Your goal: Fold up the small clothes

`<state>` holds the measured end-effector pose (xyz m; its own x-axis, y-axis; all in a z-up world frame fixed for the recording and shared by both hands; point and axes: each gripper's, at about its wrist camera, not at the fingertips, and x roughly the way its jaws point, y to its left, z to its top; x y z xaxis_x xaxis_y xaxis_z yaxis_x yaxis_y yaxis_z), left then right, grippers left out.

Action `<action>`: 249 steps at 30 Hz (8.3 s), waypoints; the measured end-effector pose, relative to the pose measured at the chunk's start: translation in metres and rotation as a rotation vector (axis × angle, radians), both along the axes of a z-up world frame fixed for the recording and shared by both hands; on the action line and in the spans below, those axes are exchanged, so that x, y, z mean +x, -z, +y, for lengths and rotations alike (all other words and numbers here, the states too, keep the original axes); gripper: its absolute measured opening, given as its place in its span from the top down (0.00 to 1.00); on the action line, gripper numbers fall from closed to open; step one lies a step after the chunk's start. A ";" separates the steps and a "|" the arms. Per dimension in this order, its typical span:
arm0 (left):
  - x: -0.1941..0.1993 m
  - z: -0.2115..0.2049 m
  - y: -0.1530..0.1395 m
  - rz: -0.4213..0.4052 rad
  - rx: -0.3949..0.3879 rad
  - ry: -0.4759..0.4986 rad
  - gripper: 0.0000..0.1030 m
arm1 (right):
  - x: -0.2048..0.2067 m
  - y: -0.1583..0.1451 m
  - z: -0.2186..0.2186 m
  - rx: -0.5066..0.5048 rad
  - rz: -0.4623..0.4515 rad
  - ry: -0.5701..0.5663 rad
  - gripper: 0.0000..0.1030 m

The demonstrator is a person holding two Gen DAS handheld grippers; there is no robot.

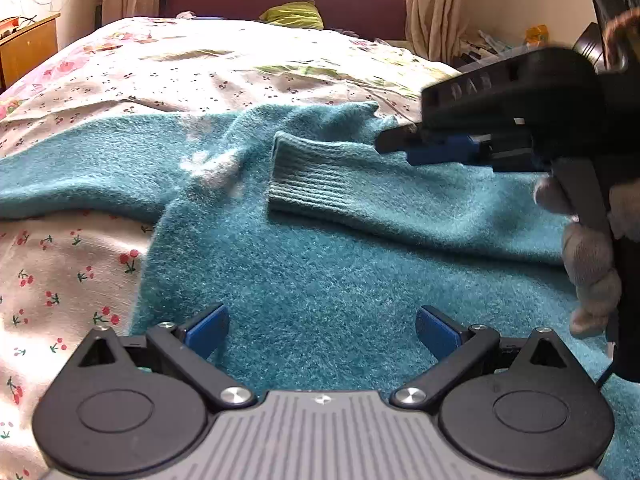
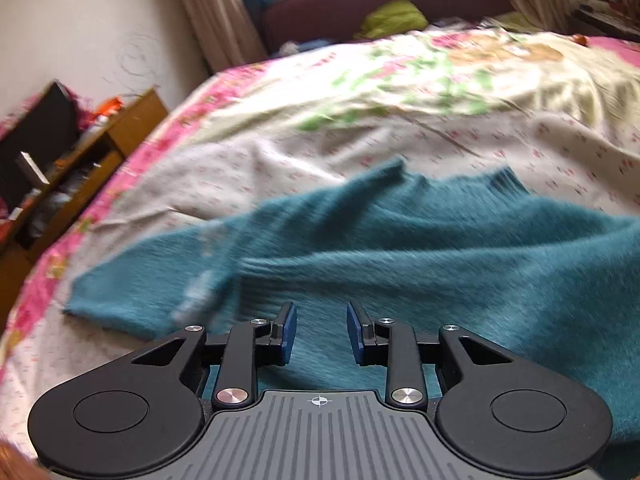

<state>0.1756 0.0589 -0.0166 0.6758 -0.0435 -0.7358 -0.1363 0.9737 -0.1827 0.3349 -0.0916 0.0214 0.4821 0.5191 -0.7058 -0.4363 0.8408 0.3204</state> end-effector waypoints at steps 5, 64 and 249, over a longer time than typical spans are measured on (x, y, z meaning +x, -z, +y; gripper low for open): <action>-0.001 0.002 -0.001 -0.004 0.003 -0.007 0.00 | 0.007 0.031 0.023 -0.072 0.012 -0.013 0.72; 0.002 0.026 -0.002 -0.012 -0.024 -0.091 0.00 | -0.024 -0.009 0.099 -0.117 -0.159 -0.305 0.82; -0.146 0.045 -0.026 0.275 -0.220 0.054 0.74 | -0.292 0.007 -0.261 0.432 0.216 0.407 0.86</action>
<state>0.0294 0.1037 0.0091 0.4461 -0.2514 -0.8590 -0.1587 0.9223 -0.3523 0.0426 -0.3522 0.0143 0.5714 0.5838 -0.5767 0.0039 0.7008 0.7133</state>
